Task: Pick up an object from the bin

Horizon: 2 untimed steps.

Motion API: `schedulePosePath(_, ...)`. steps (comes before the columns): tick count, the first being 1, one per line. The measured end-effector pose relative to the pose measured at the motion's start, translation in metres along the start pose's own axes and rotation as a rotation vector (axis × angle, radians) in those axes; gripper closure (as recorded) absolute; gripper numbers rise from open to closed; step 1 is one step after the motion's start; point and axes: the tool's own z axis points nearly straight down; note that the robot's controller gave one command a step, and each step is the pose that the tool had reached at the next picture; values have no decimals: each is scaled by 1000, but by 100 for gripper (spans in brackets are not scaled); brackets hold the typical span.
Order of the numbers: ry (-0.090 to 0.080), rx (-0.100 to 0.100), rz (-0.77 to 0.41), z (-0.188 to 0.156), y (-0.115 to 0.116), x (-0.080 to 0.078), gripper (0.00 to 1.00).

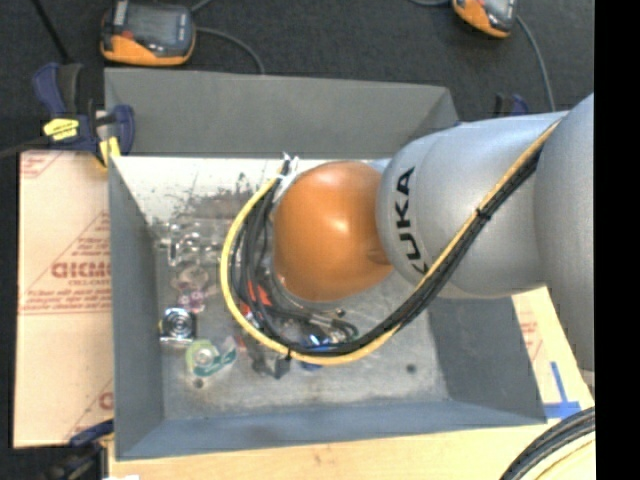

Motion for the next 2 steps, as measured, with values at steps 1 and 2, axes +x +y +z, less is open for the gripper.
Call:
schedulePosePath(1,-5,0,4,-2,0,-1,0)
schedulePosePath(2,-5,1,189,84,-68,-37,0)
